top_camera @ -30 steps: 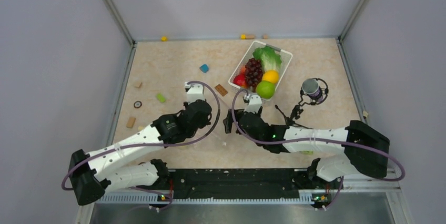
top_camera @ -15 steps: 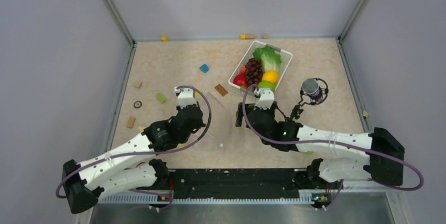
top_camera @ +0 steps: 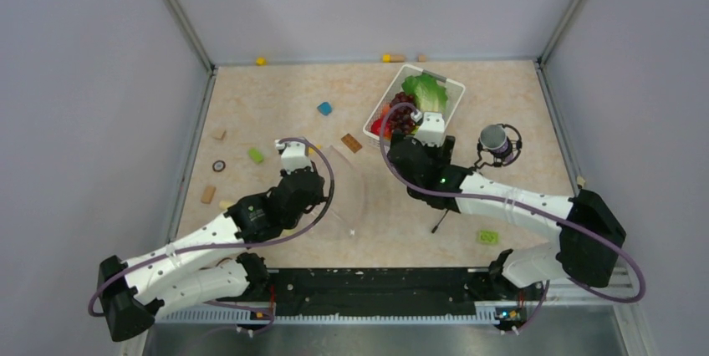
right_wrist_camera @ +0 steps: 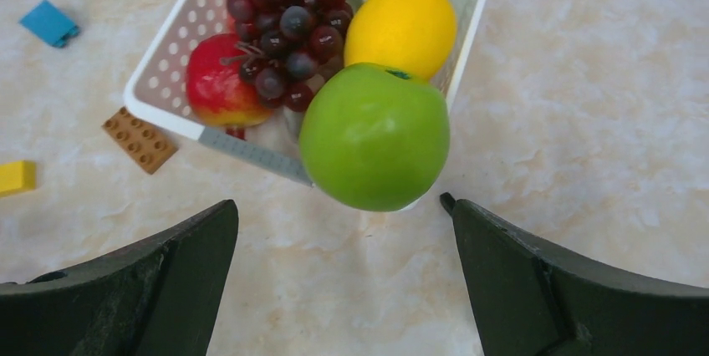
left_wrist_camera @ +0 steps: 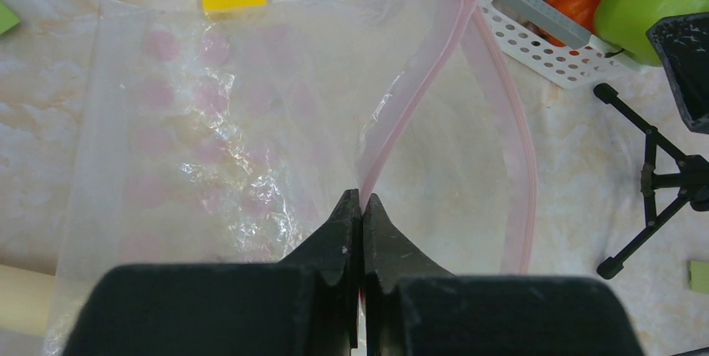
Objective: Place the food in the zip-top bag and seal the zipper
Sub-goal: Pick up the fake fruit from the bin.
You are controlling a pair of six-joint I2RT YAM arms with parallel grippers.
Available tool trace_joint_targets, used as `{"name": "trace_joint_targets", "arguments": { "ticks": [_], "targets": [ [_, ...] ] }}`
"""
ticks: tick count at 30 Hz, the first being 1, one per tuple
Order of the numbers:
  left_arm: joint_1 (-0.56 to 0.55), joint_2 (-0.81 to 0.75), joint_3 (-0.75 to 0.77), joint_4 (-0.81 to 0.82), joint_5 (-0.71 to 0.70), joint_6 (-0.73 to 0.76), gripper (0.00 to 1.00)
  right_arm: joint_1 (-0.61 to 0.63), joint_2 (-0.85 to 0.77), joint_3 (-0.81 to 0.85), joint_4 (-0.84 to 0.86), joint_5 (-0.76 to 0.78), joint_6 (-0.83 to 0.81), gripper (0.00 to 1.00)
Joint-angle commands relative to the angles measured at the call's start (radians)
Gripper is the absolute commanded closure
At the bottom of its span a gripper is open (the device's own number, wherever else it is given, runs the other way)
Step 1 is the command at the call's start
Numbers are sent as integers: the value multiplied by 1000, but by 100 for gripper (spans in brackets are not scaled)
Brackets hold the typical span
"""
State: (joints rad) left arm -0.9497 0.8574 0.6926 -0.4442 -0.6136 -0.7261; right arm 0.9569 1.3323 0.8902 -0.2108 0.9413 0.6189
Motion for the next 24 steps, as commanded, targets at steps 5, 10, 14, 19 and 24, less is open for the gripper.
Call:
{"name": "trace_joint_targets", "arguments": {
  "ticks": [5, 10, 14, 19, 24],
  "targets": [
    [3, 5, -11, 59, -5, -4, 100, -109, 81, 56, 41, 3, -86, 1],
    [3, 17, -6, 56, 7, -1, 100, -147, 100, -1, 180, -60, -133, 2],
    [3, 18, -6, 62, 27, 1, 100, -181, 123, -10, 237, -104, -138, 3],
    [3, 16, -2, 50, 11, 0, 100, -188, 166, 6, 229, -126, -94, 5],
    [3, 11, -5, 49, 7, -2, 100, -190, 178, 4, 212, -103, -62, 12]
  ]
}}
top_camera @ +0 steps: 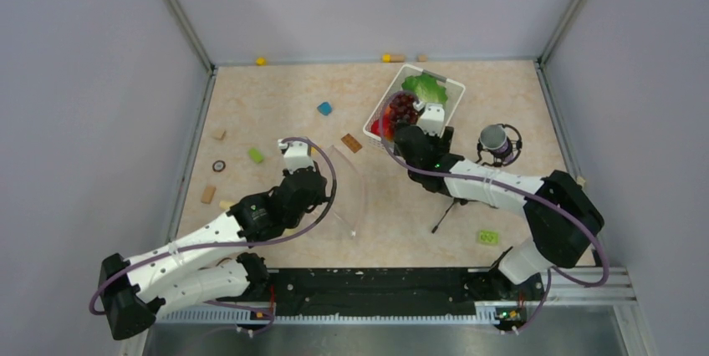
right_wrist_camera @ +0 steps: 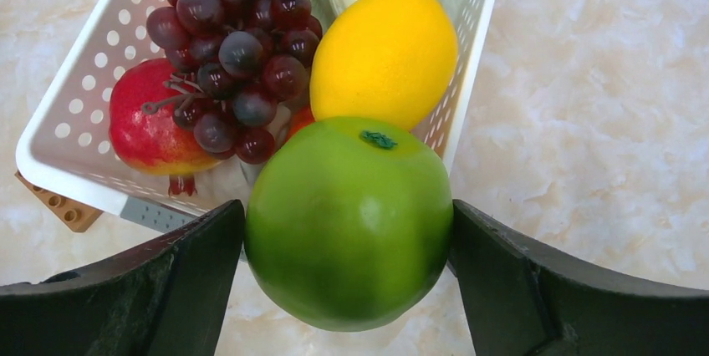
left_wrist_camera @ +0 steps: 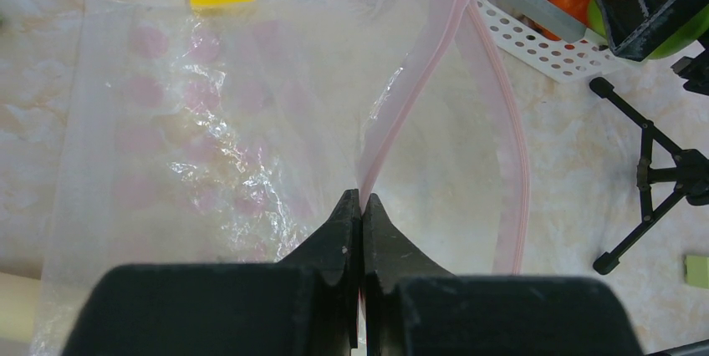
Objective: Place the food in the zip-top bag and seal the zipper
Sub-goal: Pick up the fake fruit from the bin, then place the fake fruit in the zipper food storage bag.
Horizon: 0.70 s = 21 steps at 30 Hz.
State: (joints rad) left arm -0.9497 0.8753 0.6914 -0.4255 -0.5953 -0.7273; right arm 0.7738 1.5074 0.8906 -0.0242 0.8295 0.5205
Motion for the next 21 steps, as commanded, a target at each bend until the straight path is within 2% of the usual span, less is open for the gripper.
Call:
{"name": "trace_joint_targets", "arguments": {
  "ticks": [1, 7, 11, 15, 21],
  "targets": [
    [2, -8, -3, 31, -9, 0, 100, -7, -3, -2, 28, 7, 35, 15],
    [3, -10, -3, 32, 4, -4, 100, -7, -92, -64, 75, -11, 21, 43],
    [3, -22, -11, 44, 26, -7, 100, -7, -214, -124, 139, -107, -36, 46],
    [3, -54, -30, 67, 47, -7, 100, -7, -318, -197, 283, -441, -176, 46],
    [3, -87, -47, 77, 36, -12, 100, -5, -383, -215, 393, -1038, -185, 45]
  ]
}}
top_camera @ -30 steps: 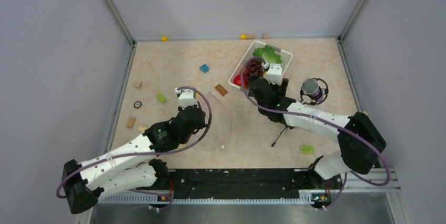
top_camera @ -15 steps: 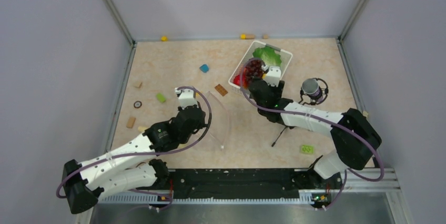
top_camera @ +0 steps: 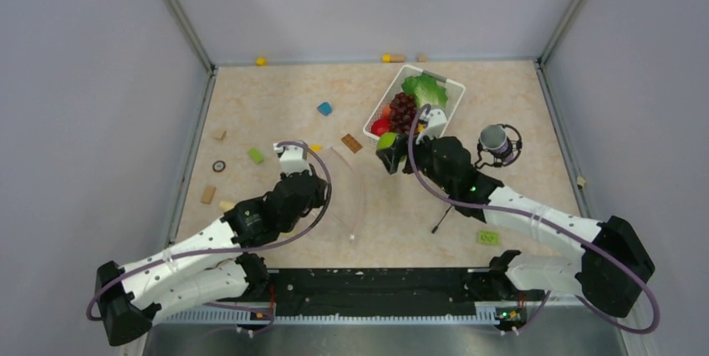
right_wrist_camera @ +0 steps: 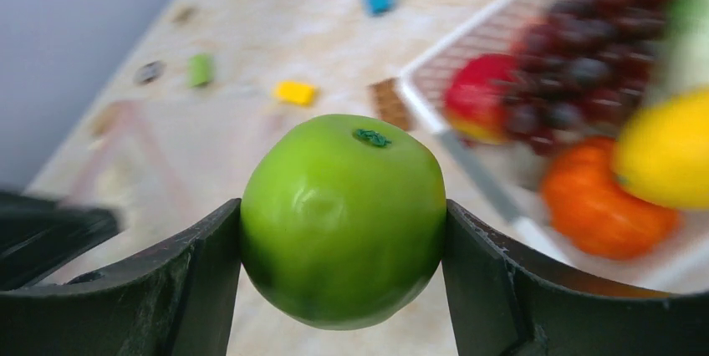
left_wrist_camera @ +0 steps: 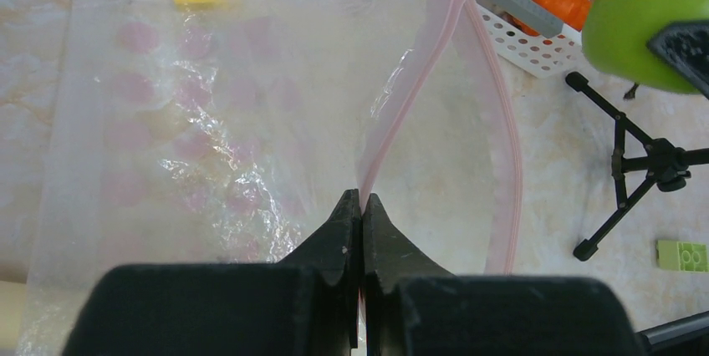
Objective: Place the food in the zip-top bag and seal the zipper
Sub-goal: Place the fake fruit in the zipper food storage bag.
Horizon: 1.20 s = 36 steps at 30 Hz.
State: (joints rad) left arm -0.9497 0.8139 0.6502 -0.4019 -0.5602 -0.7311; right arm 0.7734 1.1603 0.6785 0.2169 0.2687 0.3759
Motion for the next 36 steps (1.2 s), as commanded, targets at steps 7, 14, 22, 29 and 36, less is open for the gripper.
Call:
{"name": "trace_joint_targets", "arguments": {
  "ticks": [7, 14, 22, 29, 36],
  "targets": [
    [3, -35, -13, 66, 6, -7, 100, 94, 45, 15, 301, -822, -47, 43],
    [3, -41, -15, 66, 2, -7, 100, 206, 121, 52, 260, -758, -117, 43],
    [3, -73, -44, 116, 33, 11, 100, 207, 128, 34, 228, -428, -56, 38],
    [3, -132, -73, 150, 66, 21, 100, 217, 167, 78, 173, -345, -10, 30],
    [3, -181, -89, 153, 54, 15, 100, 226, 196, 133, 109, -302, 29, 14]
  ]
}}
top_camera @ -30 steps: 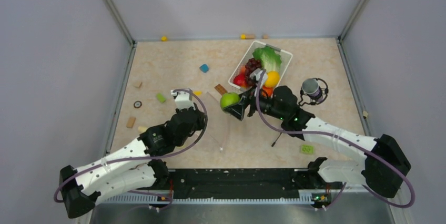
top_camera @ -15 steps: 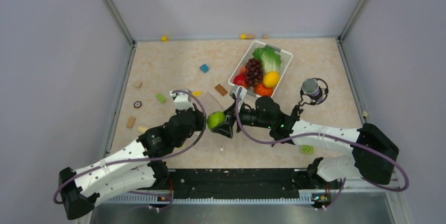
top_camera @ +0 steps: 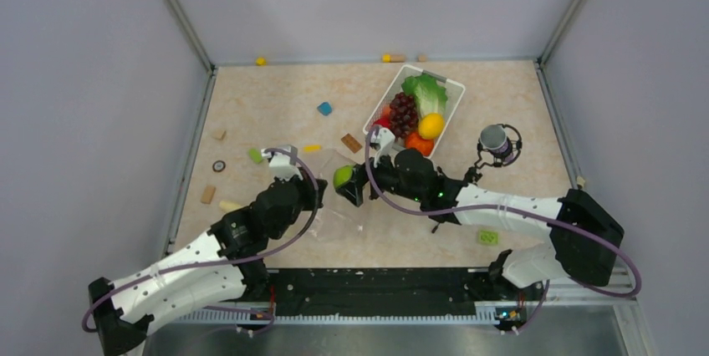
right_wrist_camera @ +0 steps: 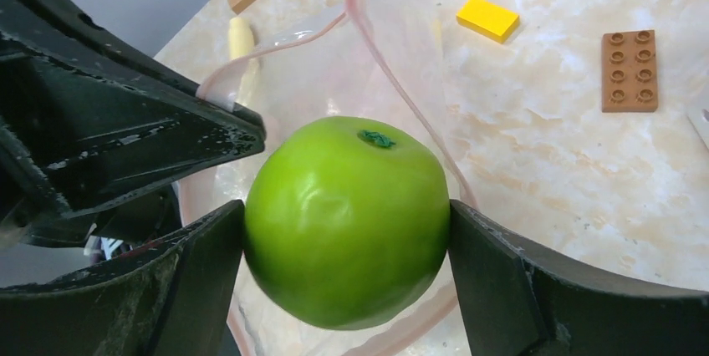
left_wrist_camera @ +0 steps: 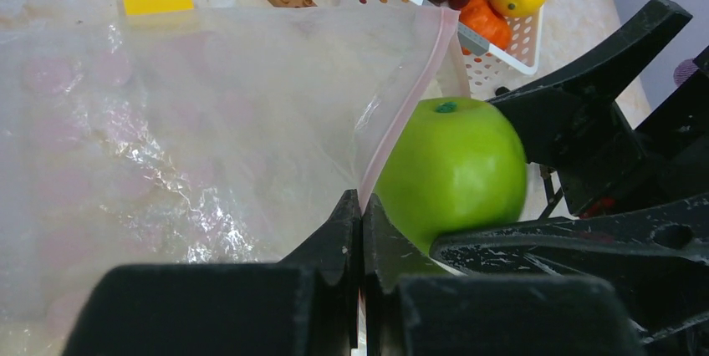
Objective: Place the food in the zip-top bag and seal the zipper
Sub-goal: Place the fake fruit in the zipper food storage bag.
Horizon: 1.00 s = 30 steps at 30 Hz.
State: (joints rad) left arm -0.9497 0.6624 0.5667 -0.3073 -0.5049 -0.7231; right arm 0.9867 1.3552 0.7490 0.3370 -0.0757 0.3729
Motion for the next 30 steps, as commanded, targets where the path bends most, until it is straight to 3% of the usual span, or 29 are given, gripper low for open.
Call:
{"name": "trace_joint_targets", "arguments": {
  "ticks": [1, 13, 23, 28, 30],
  "targets": [
    [3, -35, -7, 58, -1, 4, 100, 14, -2, 64, -13, 42, 36, 13],
    [3, -91, -31, 62, -33, -15, 100, 19, -100, 41, -31, -72, 61, 9],
    [3, -142, -48, 67, -43, -21, 100, 18, -196, -18, -141, 176, 123, 9],
    [3, -150, -50, 68, -36, -22, 100, 18, -141, -37, -132, 154, 162, 18],
    [3, -154, -53, 72, -34, -21, 100, 18, -97, -25, -133, 122, 171, 29]
  ]
}}
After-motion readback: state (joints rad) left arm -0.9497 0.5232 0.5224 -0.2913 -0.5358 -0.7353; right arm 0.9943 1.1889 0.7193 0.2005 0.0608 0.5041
